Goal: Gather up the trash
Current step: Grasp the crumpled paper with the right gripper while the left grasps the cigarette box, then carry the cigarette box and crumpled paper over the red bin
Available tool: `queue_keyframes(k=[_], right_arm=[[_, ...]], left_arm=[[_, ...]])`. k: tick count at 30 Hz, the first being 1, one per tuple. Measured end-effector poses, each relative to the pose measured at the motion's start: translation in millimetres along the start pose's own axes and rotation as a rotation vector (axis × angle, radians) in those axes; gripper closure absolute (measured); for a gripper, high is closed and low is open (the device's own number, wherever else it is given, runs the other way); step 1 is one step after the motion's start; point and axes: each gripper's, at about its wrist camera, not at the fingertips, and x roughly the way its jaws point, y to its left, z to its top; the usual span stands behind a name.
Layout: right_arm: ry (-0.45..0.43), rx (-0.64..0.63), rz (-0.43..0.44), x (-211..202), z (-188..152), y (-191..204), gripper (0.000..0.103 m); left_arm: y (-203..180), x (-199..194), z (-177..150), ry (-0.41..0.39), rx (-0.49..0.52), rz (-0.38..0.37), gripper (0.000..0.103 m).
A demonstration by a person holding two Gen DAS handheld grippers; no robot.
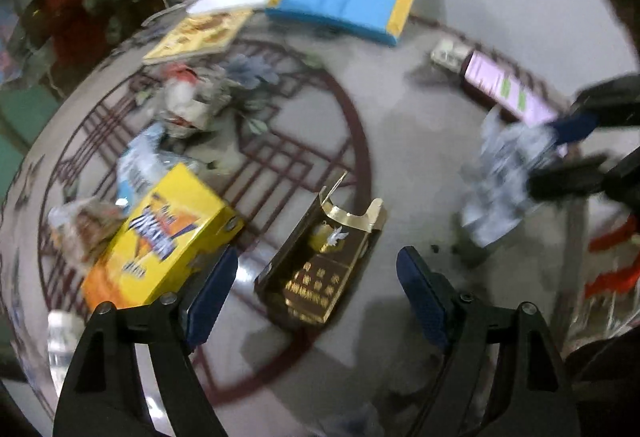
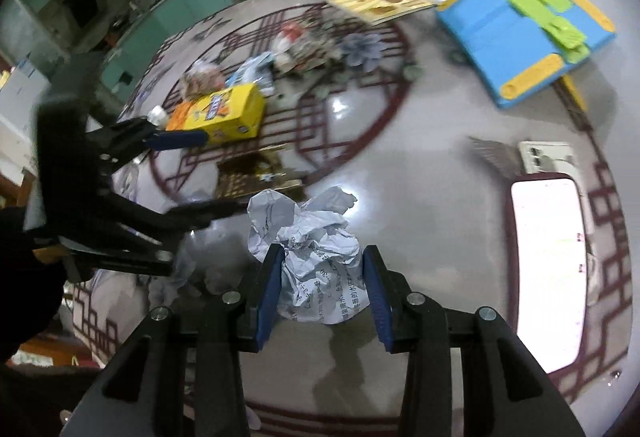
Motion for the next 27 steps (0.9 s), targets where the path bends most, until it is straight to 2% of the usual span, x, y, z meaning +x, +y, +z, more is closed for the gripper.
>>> queue_keyframes(k=[4, 5, 6, 7, 8, 9, 11, 13, 20, 27], right_arm=[[-0.034, 0.043, -0.014, -9.6, 0.1, -8.7, 0.065], [-0.038, 0.051, -0.012, -11.1, -0.2, -10.0, 0.065], [-0.039, 0.054, -0.012, -11.2, -0.1, -10.1, 0.065], [-0.041, 0.059, -0.011, -11.8, -1.3, -10.3, 0.065], [-0.041, 0.064, -0.007, -11.7, -1.9, -10.2, 0.065], [-0.042, 0.069, -0.004, -11.7, -2.5, -9.7, 0.065], [-0.043, 0.076, 0.004, -10.8, -2.7, -7.4, 0.065], [-0.045, 0.076, 0.008, -8.5, -1.4, -3.6, 0.065], [-0.072, 0.051, 0.046, -10.0, 4.8, 22.8, 0.065], [-0.102, -0.007, 0.089, -10.7, 17.1, 62.0, 0.065]], left_arm=[[4.3, 18.9, 1.7, 0.047, -0.028, -0.011, 0.022], [5.2, 21.1, 1.6, 0.049, -0.041, -0.015, 0.025], [5.7, 22.6, 1.3, 0.048, -0.055, -0.018, 0.028], [6.2, 23.8, 0.6, 0.049, -0.064, -0.016, 0.04], [6.3, 25.7, -0.2, 0.056, -0.075, -0.023, 0.047], [6.5, 26.2, 0.0, 0.052, -0.084, -0.024, 0.048], [7.6, 23.7, 0.1, 0.037, -0.112, -0.048, 0.058], [9.9, 18.2, -1.7, 0.027, -0.145, -0.04, 0.062], [24.3, -23.2, -20.1, -0.068, -0.32, -0.028, 0.063], [39.9, -81.4, -56.8, -0.148, -0.488, 0.045, 0.063]])
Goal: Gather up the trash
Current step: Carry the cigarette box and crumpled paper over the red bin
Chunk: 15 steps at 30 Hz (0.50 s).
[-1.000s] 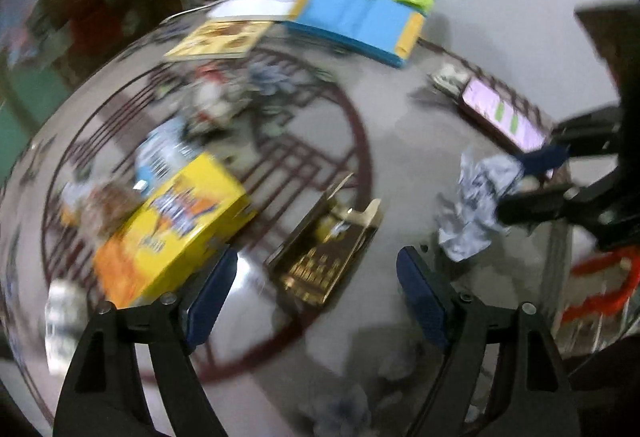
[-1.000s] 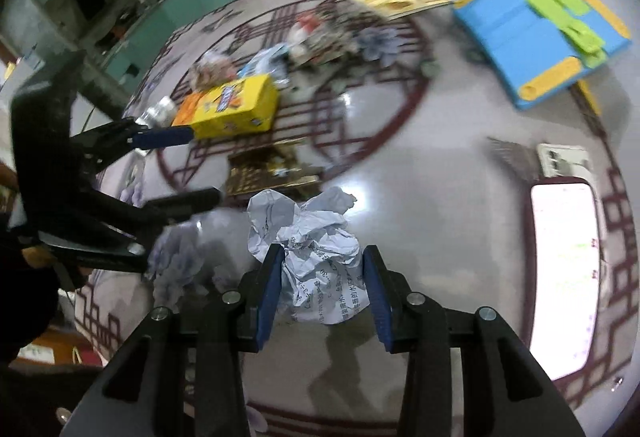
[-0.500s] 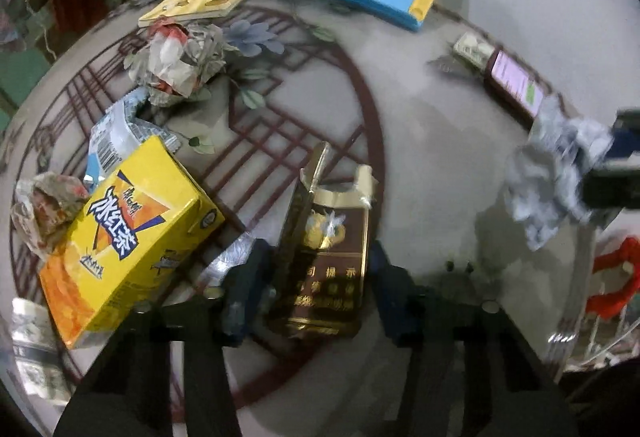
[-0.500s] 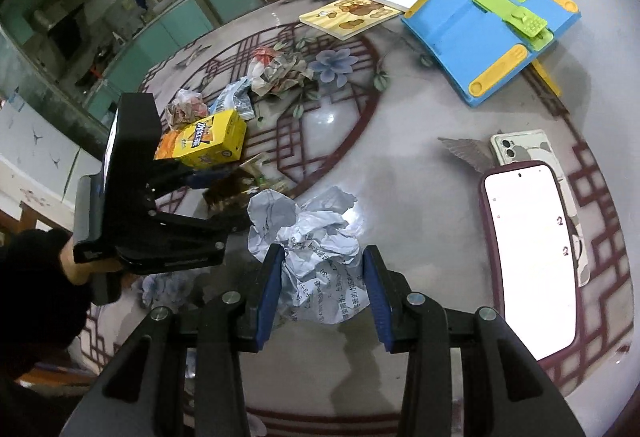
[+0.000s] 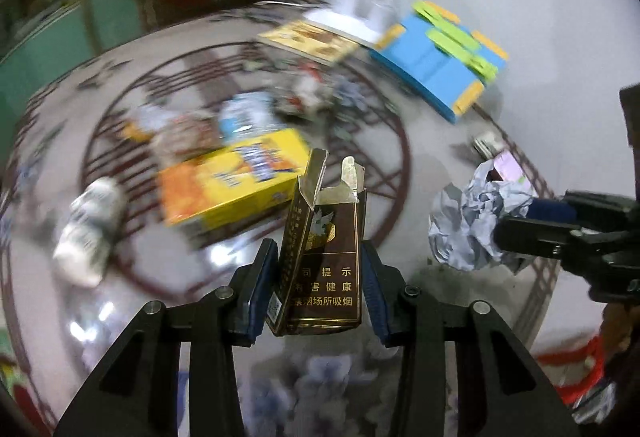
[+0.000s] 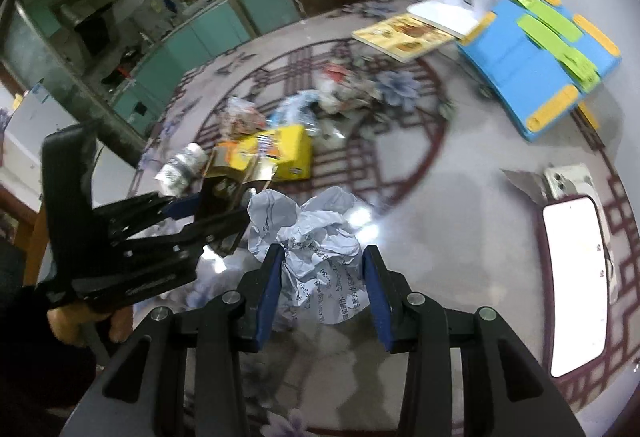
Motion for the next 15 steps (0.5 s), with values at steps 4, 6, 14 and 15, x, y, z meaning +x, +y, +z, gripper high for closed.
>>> queue_keyframes(k=[4, 6, 14, 15], right_arm=[[-0.005, -0.053, 0.027, 4.3, 5.4, 31.2, 0.065], [-0.004, -0.078, 0.04, 7.1, 7.5, 47.0, 0.065], [0.004, -0.195, 0.108, 22.2, 12.8, 118.1, 0.065], [0.007, -0.212, 0.118, 25.1, 12.7, 129.7, 0.065]], left_arm=[[29.4, -26.3, -13.8, -0.011, -0.104, 0.046, 0.063], [43.7, -38.7, -21.6, -0.024, -0.148, 0.078, 0.063], [99.1, -93.1, -53.6, -0.093, -0.284, 0.201, 0.063], [104.4, -98.7, -57.5, -0.1, -0.296, 0.212, 0.063]])
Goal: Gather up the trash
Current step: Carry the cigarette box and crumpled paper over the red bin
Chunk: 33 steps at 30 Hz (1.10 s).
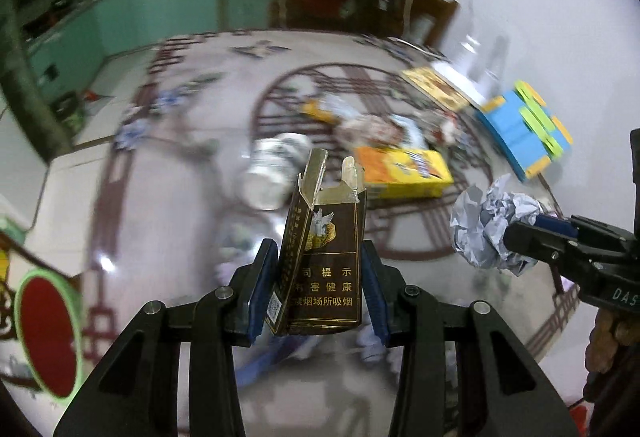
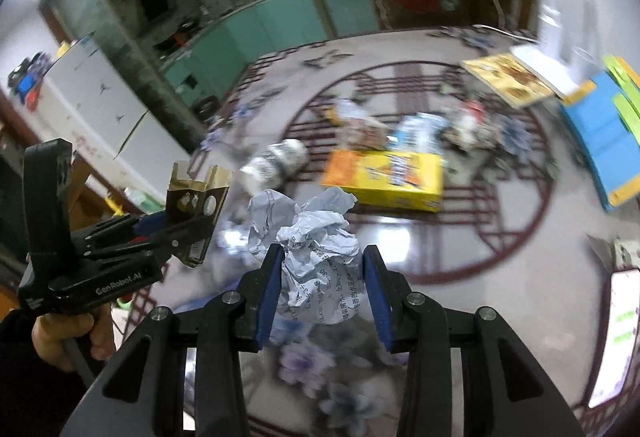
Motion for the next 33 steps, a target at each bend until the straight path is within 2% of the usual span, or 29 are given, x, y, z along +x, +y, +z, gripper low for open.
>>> queue_keyframes(k=[10, 18, 33], right_arm=[[0.013, -0.119, 0.064, 23.5, 12.9, 79.0, 0.065], [0.025, -0.186, 0.103, 42.4, 17.6, 133.2, 0.065], [0.073, -0.302, 0.191, 82.2, 9.4, 235.8, 0.065]], left_arm=[[77.2, -43.4, -17.6, -0.055, -0.128, 0.085, 0.063], [122.6, -66.1, -35.4, -0.08, -0.198, 0.135, 0.063], [201.2, -93.5, -74.8, -0.082, -0.322, 0.213, 0.063]])
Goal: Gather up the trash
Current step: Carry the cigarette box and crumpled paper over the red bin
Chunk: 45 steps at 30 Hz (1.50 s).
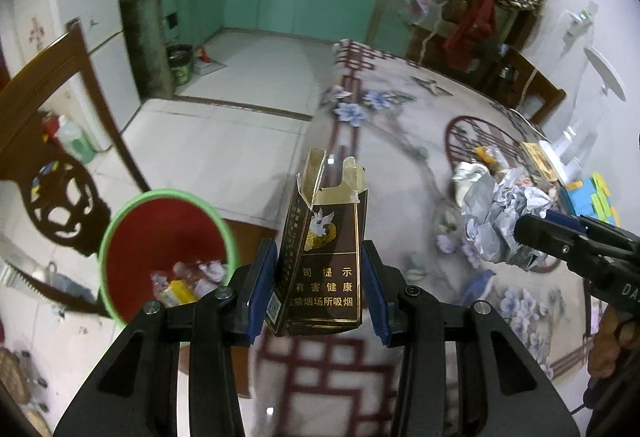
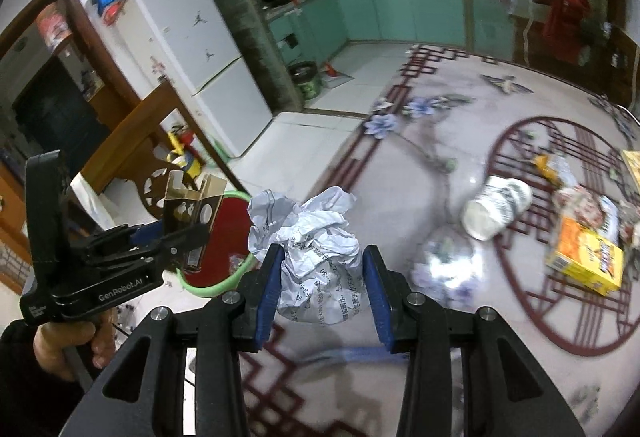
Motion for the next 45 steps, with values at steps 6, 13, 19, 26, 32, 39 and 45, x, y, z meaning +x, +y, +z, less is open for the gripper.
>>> queue_keyframes(k=[6, 13, 19, 26, 32, 39, 45], right_arm=[[0.028, -0.044, 0.044, 33.2, 10.7, 38.6, 0.065], [0.074, -0.094, 0.099, 79.0, 25.0, 81.3, 0.065], [0.123, -0.149, 0.137, 118.8, 35.2, 117.2, 0.065], [0.184, -0.205, 0.176, 166.7, 47.2, 146.0, 0.065], [0.225, -0.226, 0.188, 199.0, 52.0, 161.3, 0.065], [0.268, -0.236, 0.186, 222.2, 56.3, 165.4, 0.065], [0.286, -0.231, 0.182, 233.7, 60.0, 165.3, 0.065]], left_arm=[[40.4, 0.8, -7.9, 0.012, -0.06, 0.051, 0.062], [88.5, 3.5, -16.8, 0.028, -0.139, 0.117, 0.062], [123.1, 14.8, -22.9, 0.056, -0.208, 0.156, 0.062], [152.3, 30.1, -24.7, 0.091, -0.256, 0.188, 0.062], [167.8, 45.7, -22.5, 0.128, -0.276, 0.201, 0.062], [181.8, 63.6, -18.8, 0.168, -0.318, 0.197, 0.062], [185.4, 72.4, -12.2, 0.177, -0.316, 0.193, 0.062]])
